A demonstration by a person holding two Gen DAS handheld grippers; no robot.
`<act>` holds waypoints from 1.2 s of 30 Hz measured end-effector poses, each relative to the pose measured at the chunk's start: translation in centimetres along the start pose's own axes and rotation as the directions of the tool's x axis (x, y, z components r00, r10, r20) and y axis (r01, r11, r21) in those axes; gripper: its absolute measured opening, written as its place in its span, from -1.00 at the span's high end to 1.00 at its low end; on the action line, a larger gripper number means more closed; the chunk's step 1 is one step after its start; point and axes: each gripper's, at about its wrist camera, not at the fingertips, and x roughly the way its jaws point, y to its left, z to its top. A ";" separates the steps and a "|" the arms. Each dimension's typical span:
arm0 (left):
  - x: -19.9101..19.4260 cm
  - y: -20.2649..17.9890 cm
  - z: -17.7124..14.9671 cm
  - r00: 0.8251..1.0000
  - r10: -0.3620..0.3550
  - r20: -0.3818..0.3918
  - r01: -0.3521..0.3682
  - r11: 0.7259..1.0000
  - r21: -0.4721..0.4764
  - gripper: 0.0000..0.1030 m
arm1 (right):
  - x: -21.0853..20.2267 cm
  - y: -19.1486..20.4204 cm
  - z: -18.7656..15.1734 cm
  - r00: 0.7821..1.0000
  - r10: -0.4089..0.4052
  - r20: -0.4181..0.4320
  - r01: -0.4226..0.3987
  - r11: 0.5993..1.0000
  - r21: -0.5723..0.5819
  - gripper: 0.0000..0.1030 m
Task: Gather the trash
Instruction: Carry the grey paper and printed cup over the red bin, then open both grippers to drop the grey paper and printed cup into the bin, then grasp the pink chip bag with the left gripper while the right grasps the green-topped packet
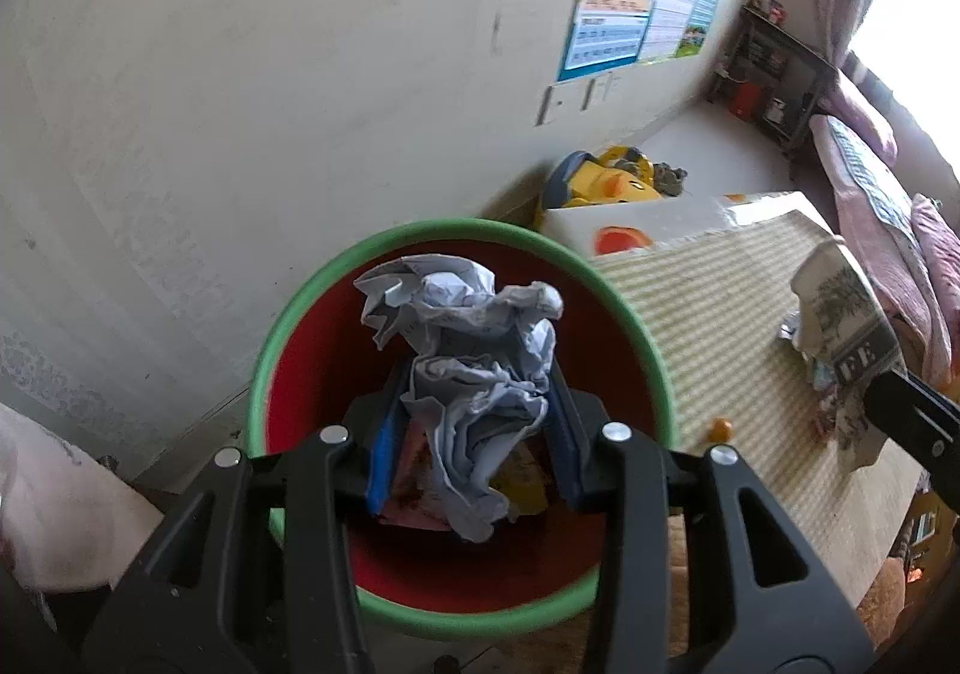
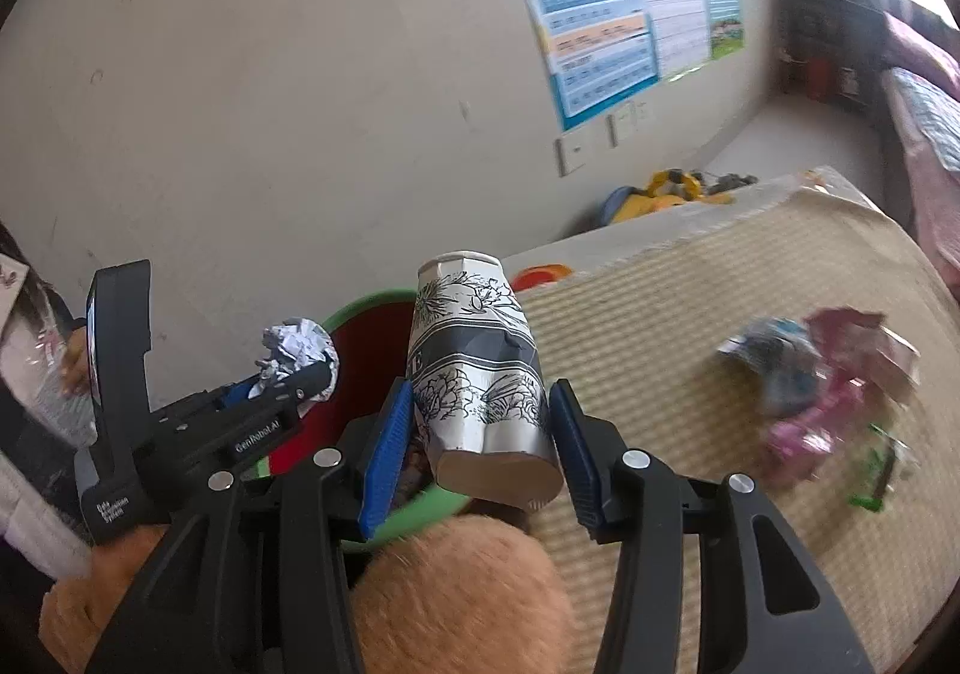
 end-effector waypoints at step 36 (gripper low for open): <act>-1.0 -15.1 -4.3 0.972 -0.211 -0.104 0.231 0.940 0.253 -0.33 | -4.8 -24.7 -8.3 0.881 -0.451 -0.145 0.467 0.775 0.426 -0.31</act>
